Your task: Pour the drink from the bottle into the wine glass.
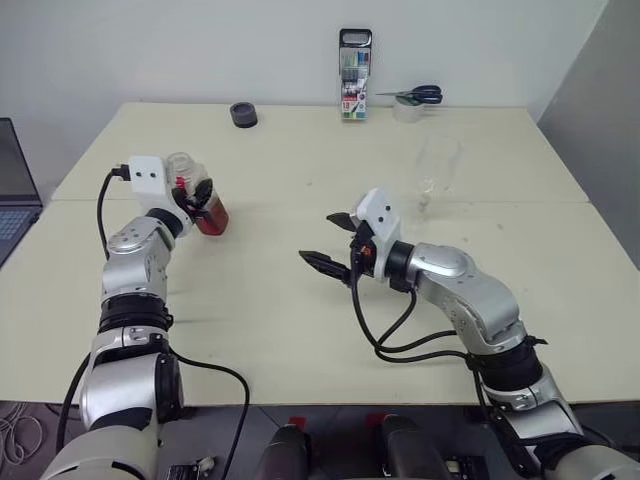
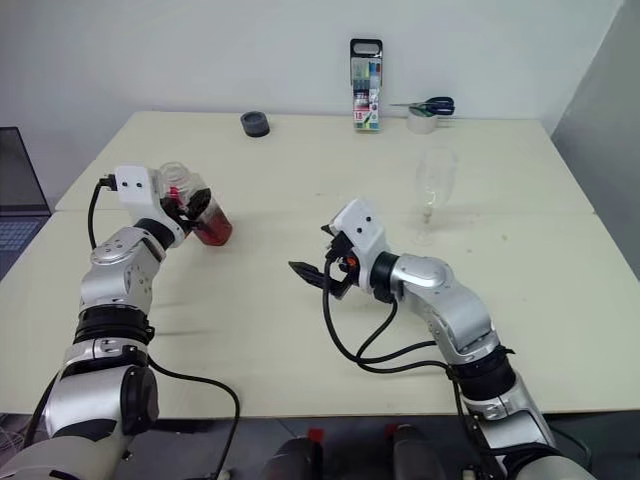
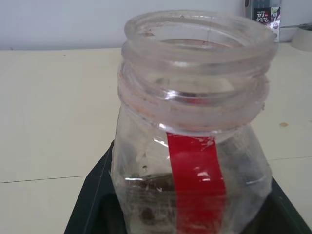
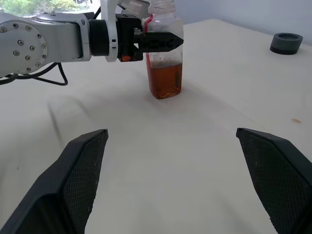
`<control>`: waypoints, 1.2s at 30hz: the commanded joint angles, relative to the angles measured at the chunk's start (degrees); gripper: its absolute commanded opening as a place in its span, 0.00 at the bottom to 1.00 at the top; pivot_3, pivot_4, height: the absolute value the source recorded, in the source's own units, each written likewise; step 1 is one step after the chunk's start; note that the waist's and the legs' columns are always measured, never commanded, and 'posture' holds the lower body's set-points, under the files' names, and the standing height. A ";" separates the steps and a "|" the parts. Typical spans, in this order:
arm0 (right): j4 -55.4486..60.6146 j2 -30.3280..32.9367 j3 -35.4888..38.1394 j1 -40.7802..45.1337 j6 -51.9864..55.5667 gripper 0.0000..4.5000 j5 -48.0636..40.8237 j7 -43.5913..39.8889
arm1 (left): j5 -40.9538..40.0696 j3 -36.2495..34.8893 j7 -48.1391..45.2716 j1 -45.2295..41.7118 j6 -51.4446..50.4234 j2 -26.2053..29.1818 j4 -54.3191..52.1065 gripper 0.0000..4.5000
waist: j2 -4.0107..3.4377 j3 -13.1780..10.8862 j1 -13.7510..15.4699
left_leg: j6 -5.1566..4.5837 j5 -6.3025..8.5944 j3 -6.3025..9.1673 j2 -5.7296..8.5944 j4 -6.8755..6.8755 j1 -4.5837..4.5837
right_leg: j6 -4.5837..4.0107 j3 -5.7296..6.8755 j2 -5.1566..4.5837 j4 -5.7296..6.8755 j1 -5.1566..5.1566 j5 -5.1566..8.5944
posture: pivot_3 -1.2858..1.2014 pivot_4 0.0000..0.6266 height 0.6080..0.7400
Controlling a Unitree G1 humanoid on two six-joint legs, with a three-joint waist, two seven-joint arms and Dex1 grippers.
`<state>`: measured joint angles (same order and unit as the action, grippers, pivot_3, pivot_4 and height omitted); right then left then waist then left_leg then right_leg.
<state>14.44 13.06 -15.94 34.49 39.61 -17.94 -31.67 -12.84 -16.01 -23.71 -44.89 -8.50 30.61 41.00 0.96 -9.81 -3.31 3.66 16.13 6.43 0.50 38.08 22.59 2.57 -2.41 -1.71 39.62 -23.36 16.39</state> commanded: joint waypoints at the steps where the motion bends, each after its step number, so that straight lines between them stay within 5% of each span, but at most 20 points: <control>1: 0.87 -1.14 -0.02 1.44 -0.83 1.00 0.07 -0.11 | 0.06 -0.69 0.95 0.15 -0.26 1.12 -1.54 0.56 | 0.00 0.00 -0.01 | 0.00 0.00 -0.01 0.00 0.00 0.00 | 0.00 0.00 0.00 0.01 -0.01 0.00 | 0.52 0.24 1.00; 8: 1.38 -1.89 -0.19 1.23 -0.67 1.00 0.74 -0.21 | -0.11 -0.11 -0.15 0.90 0.36 0.84 -2.00 1.00 | 0.00 0.00 -0.04 | 0.00 0.00 -0.01 0.00 0.00 -0.01 | 0.00 0.00 0.00 0.08 -0.04 0.00 | 0.52 0.24 1.00; 24: -3.46 -1.28 -0.79 -9.00 -14.98 1.00 9.28 3.97 | 3.05 2.14 0.28 9.23 10.79 -2.37 -0.66 1.00 | 0.03 0.02 0.03 | 0.00 0.00 -0.09 0.00 0.00 0.00 | 0.00 -0.05 -0.01 0.13 -0.10 0.00 | 0.52 0.24 1.00; 36: 4.55 -0.28 3.22 -20.62 -14.34 1.00 10.19 7.38 | 1.36 1.03 3.40 25.55 7.78 -5.22 -20.02 1.00 | 0.04 0.05 0.12 | -0.17 0.10 -0.07 -0.05 -0.04 -0.08 | 0.00 -0.08 0.00 0.22 -0.08 0.00 | 0.52 0.24 1.00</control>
<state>15.87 12.55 -14.91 15.35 25.39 -7.95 -26.12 -10.68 -14.00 -20.54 -21.01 -0.23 25.37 25.68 0.99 -9.76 -3.19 3.49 16.23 6.36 0.45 38.04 22.51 2.57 -2.49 -1.71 39.83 -23.43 16.39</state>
